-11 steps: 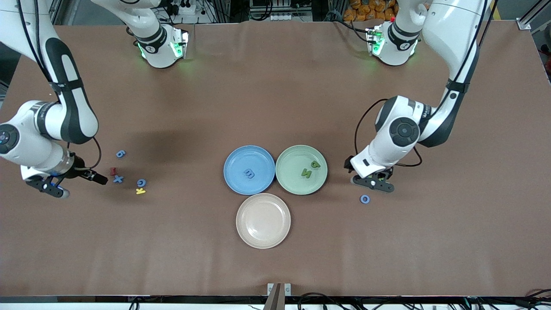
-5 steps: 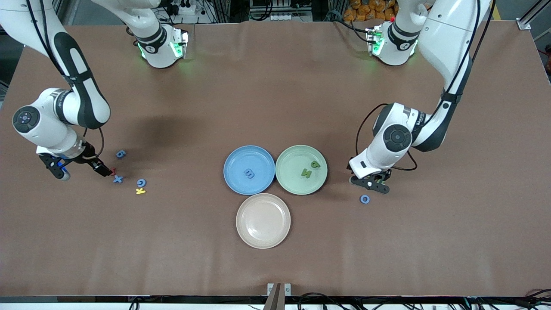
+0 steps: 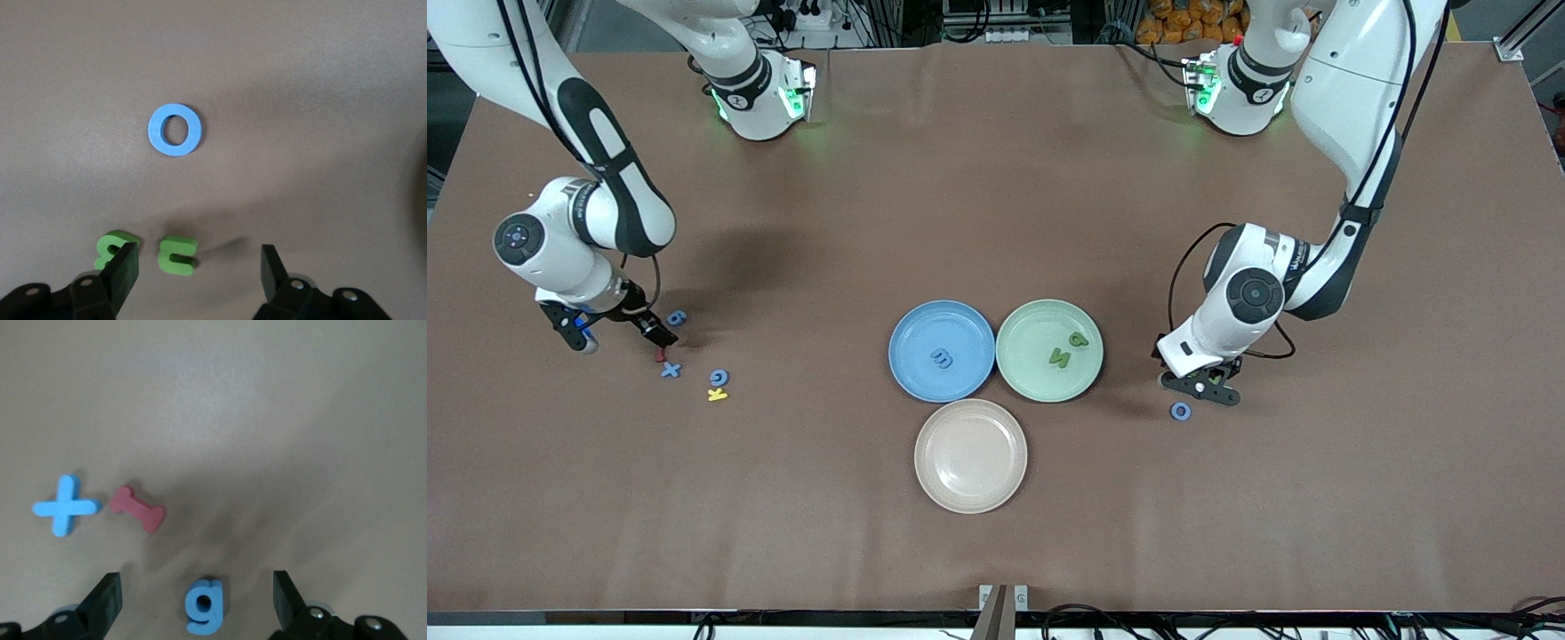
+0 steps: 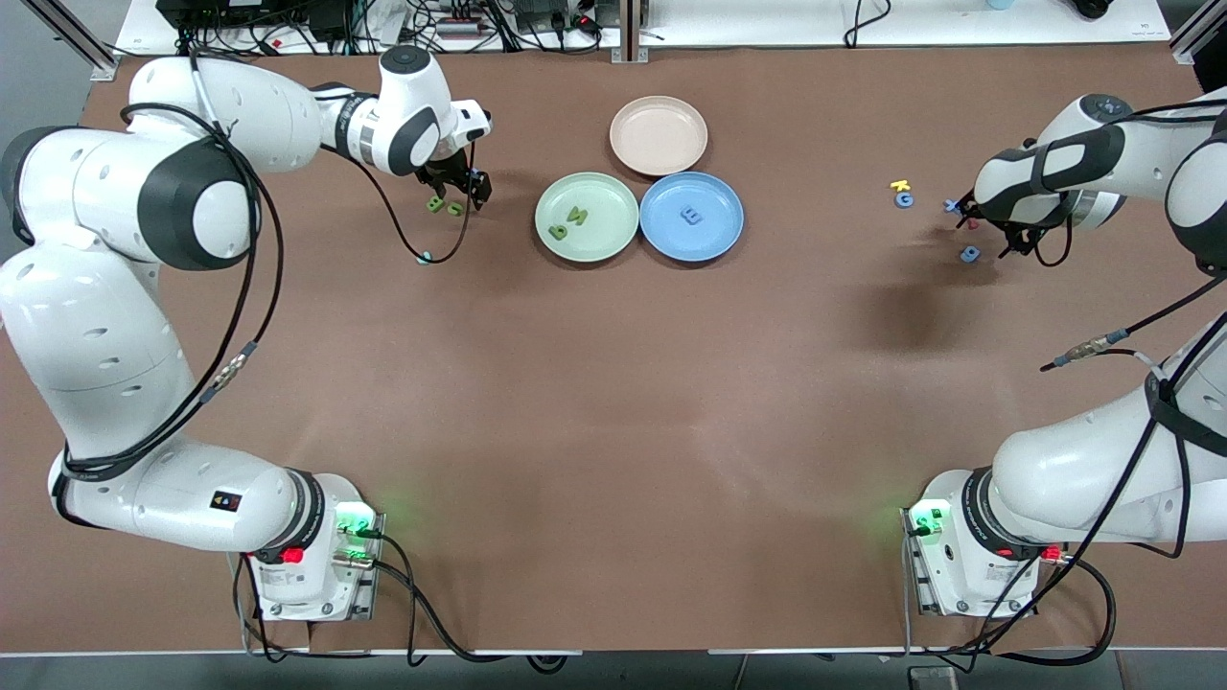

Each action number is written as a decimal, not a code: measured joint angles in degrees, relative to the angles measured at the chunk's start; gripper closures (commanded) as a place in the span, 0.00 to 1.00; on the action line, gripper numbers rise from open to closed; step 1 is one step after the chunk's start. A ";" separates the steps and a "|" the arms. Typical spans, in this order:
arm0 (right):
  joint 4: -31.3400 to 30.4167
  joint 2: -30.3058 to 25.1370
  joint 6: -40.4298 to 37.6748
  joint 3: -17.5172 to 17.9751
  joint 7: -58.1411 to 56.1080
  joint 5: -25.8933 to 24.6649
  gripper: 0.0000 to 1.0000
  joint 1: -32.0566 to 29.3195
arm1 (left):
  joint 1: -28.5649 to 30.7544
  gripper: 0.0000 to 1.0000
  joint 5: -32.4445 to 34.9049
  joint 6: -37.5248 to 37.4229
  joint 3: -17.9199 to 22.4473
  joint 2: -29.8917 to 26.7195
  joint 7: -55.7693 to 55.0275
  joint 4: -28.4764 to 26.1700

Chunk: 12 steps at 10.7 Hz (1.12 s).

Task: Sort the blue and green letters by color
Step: 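Grasp blue g with the right gripper while the left gripper grasps green 3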

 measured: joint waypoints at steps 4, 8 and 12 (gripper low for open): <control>-2.23 0.24 1.71 0.37 0.16 0.03 0.57 0.00 | 0.01 0.38 0.00 2.99 0.01 2.56 0.00 -0.01; -4.21 -0.22 5.64 0.84 0.17 0.03 0.97 0.01 | 0.41 0.56 0.00 3.53 0.06 2.48 -0.05 0.16; -4.69 -0.68 6.09 1.05 -0.43 -0.31 1.00 0.00 | 1.45 0.69 0.00 3.53 -0.02 2.03 -0.09 -0.22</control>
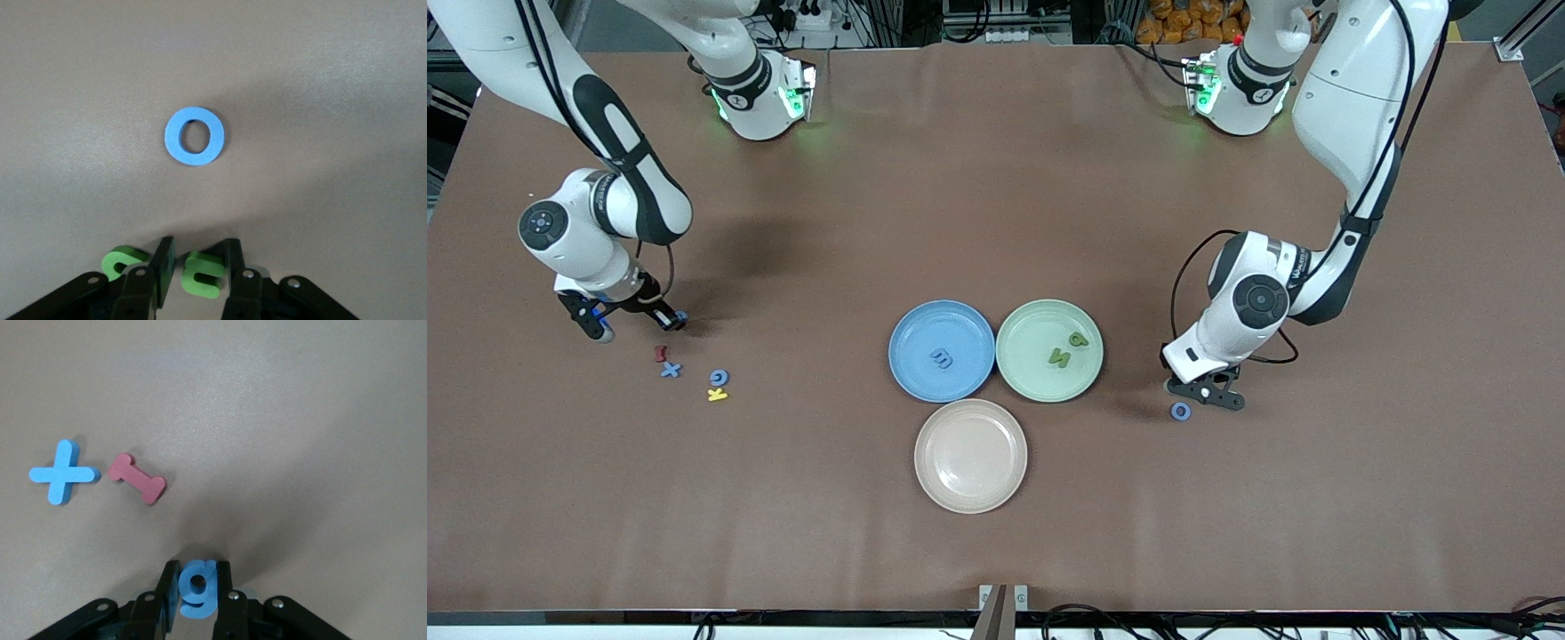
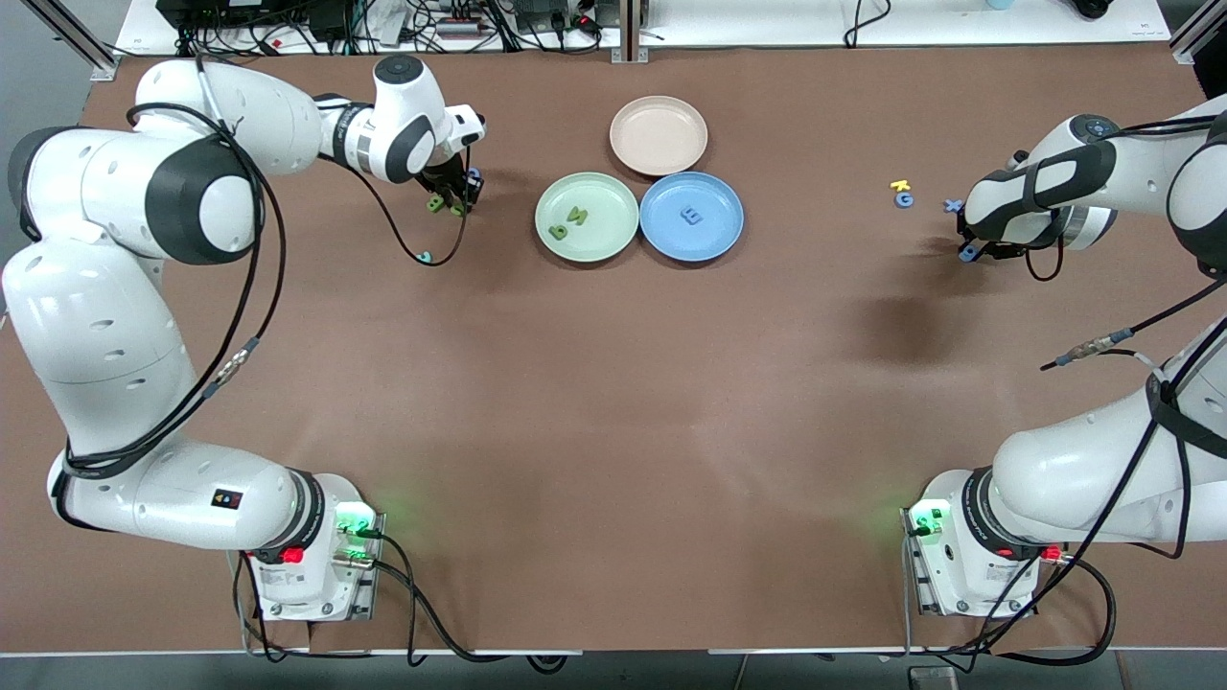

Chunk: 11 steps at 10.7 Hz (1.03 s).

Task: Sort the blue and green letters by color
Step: 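Grasp blue g with the right gripper while the left gripper grasps green 3, then put g on blue plate with the right gripper while the left gripper places 3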

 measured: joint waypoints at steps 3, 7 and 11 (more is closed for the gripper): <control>2.41 -0.33 -3.08 2.95 -4.73 -0.47 1.00 1.41 | 0.11 0.89 0.00 0.01 -0.05 -0.28 -0.06 -0.35; 10.24 -2.92 -12.51 4.94 -6.48 -0.46 1.00 11.33 | 0.26 1.00 0.00 0.01 -0.02 -0.55 -0.77 -0.69; 13.66 -2.05 -12.54 6.14 -7.14 -0.45 1.00 23.18 | 0.28 1.00 -0.32 0.03 -0.34 -1.81 -1.88 -0.67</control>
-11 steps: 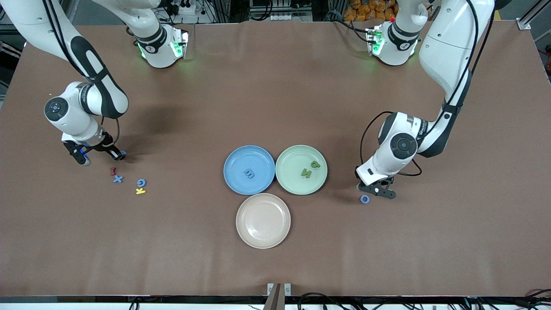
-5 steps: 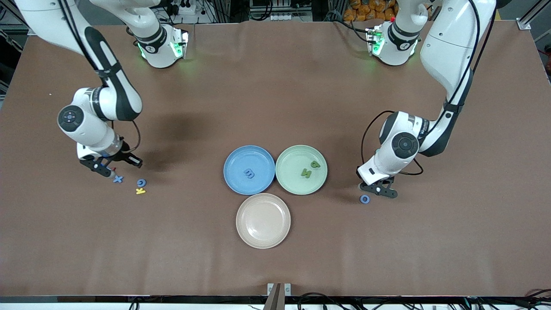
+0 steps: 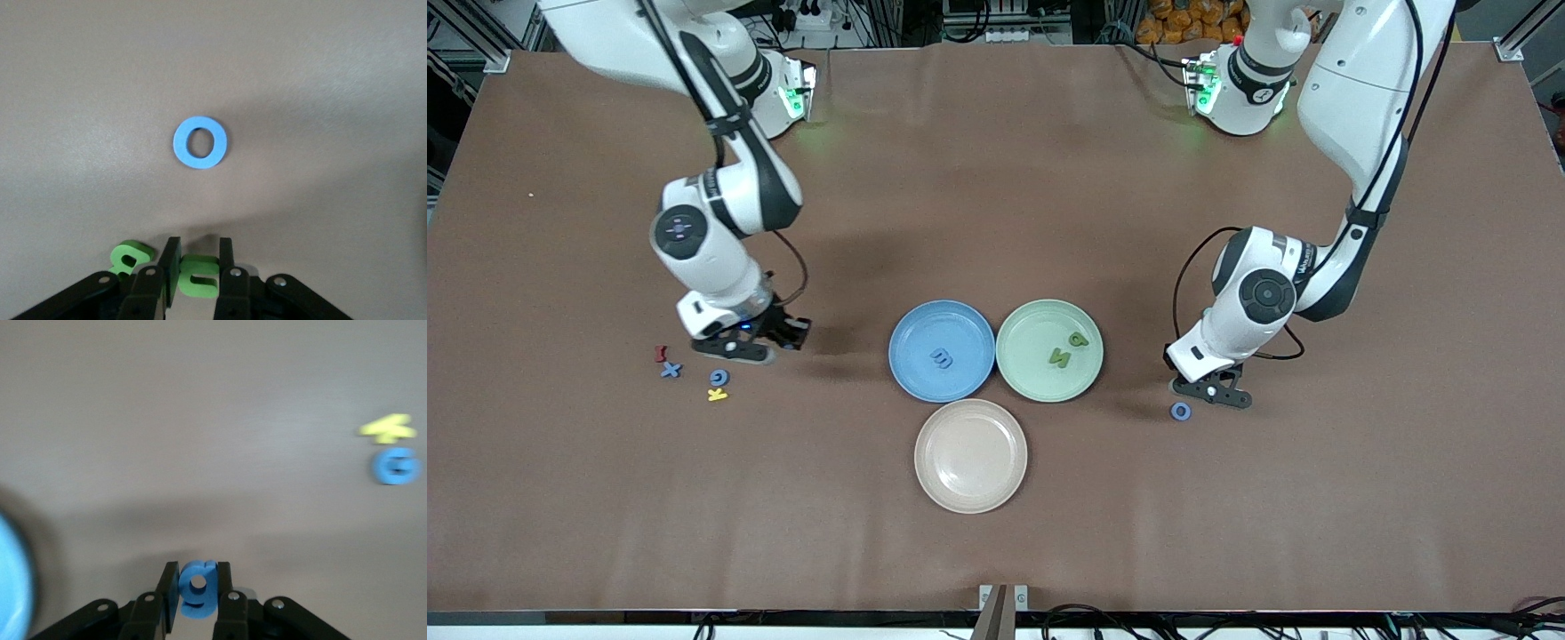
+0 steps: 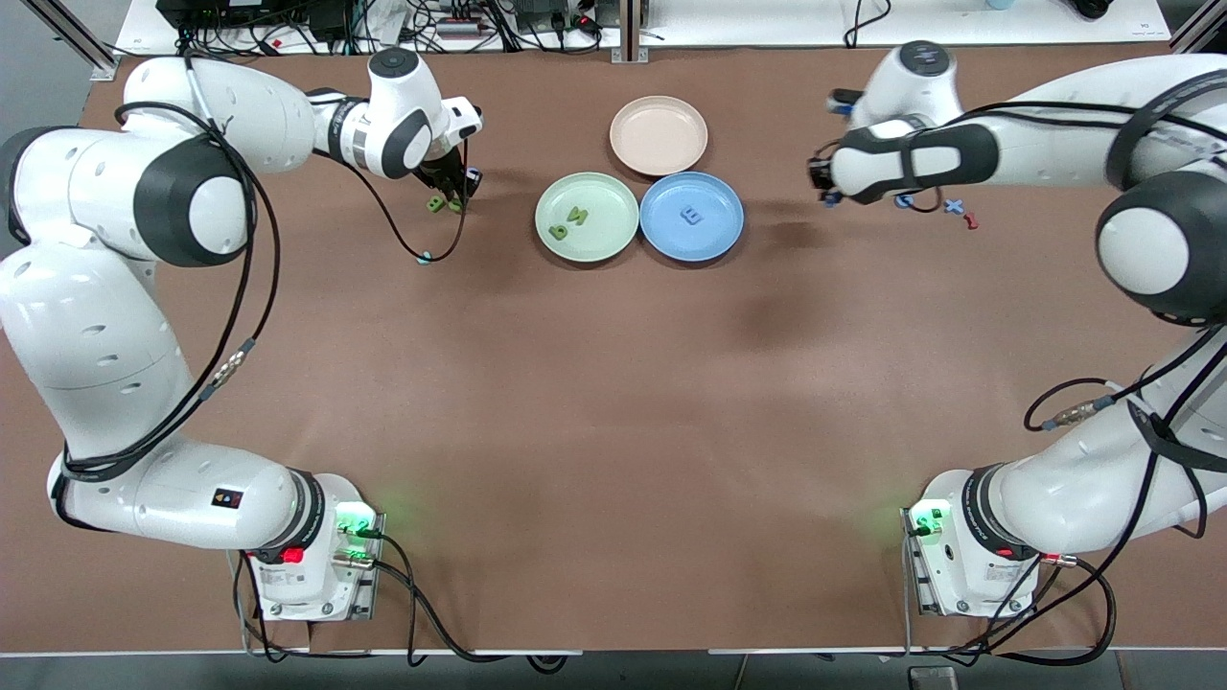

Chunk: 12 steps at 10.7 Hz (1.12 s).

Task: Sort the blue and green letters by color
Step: 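Put g on blue plate with the right gripper while the left gripper places 3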

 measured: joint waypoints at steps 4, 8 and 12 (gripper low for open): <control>7.65 5.08 0.05 0.18 -0.10 0.07 1.00 10.38 | -0.38 1.00 -3.32 0.06 -3.05 -1.12 -3.19 1.39; 17.29 12.74 0.02 1.15 -0.09 0.13 0.39 15.30 | -2.35 1.00 -3.49 0.07 -5.97 -0.98 -12.71 3.94; 22.25 17.31 -0.84 1.63 3.01 0.43 0.00 16.36 | -4.16 1.00 -3.52 0.07 -7.69 0.55 -20.51 6.53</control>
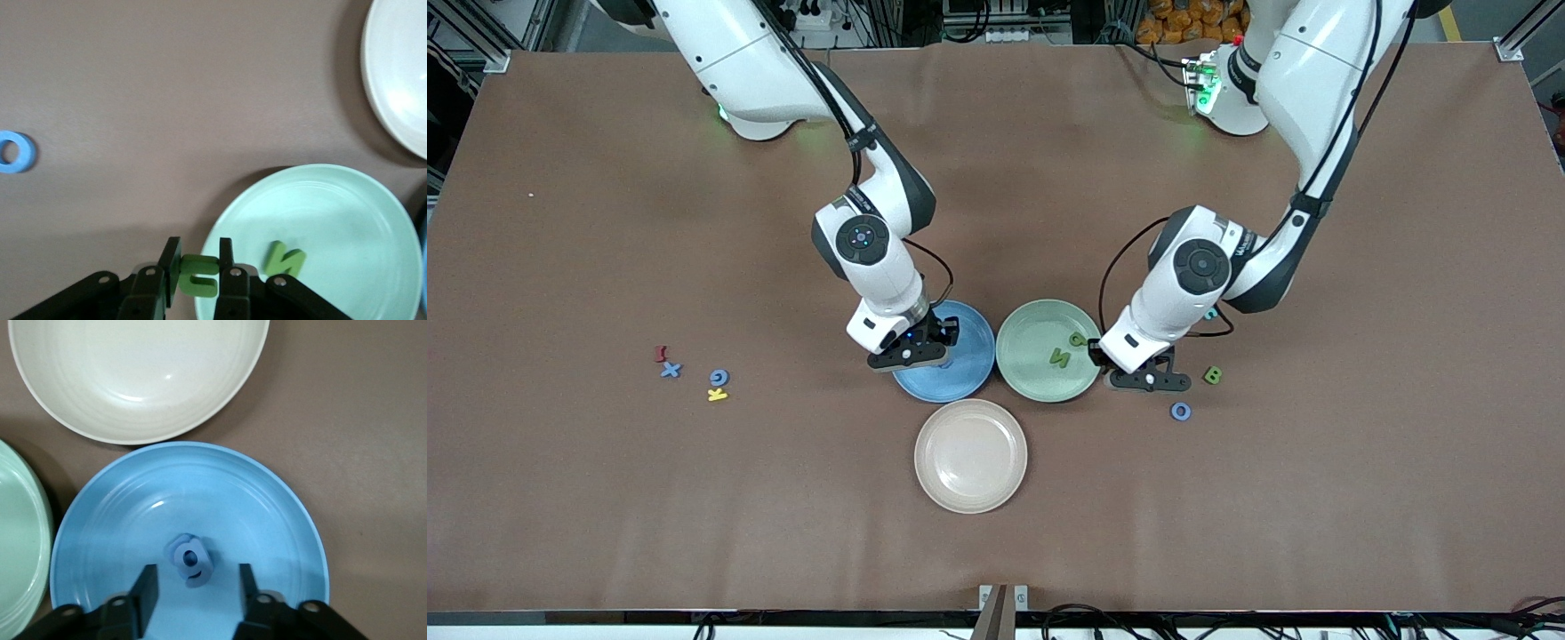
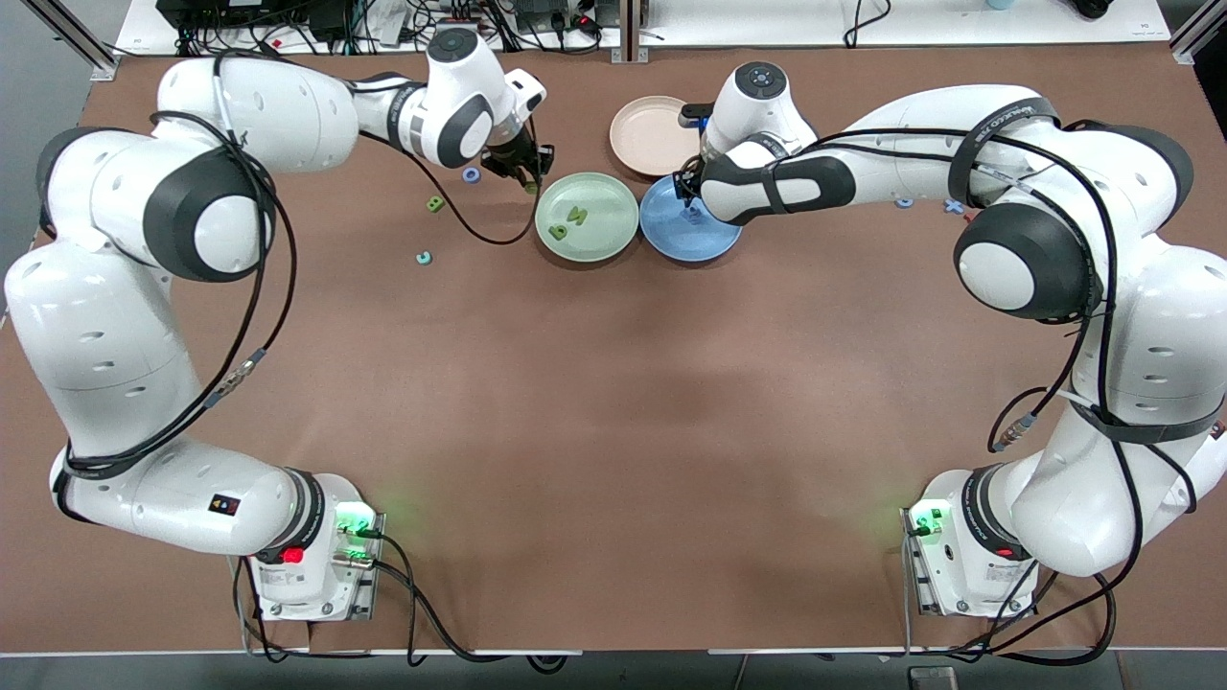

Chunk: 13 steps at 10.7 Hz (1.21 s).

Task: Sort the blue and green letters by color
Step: 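Put g on blue plate with the right gripper while the left gripper places 3, then grasp green B with the left gripper while the right gripper reaches blue X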

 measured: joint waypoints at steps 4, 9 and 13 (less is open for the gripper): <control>1.65 -1.68 -9.70 -0.49 -8.66 -0.04 0.00 -4.69 | -3.32 0.00 0.00 0.12 -0.36 2.27 -8.43 2.66; 1.81 -4.57 -15.08 0.66 -29.48 -0.56 0.00 -20.46 | -4.80 0.00 0.00 0.47 -1.38 2.64 -14.49 4.40; 1.80 -4.60 -15.07 -0.45 -42.15 -1.03 0.00 -30.49 | -0.80 0.00 0.44 -6.87 -1.02 -2.50 -7.82 4.98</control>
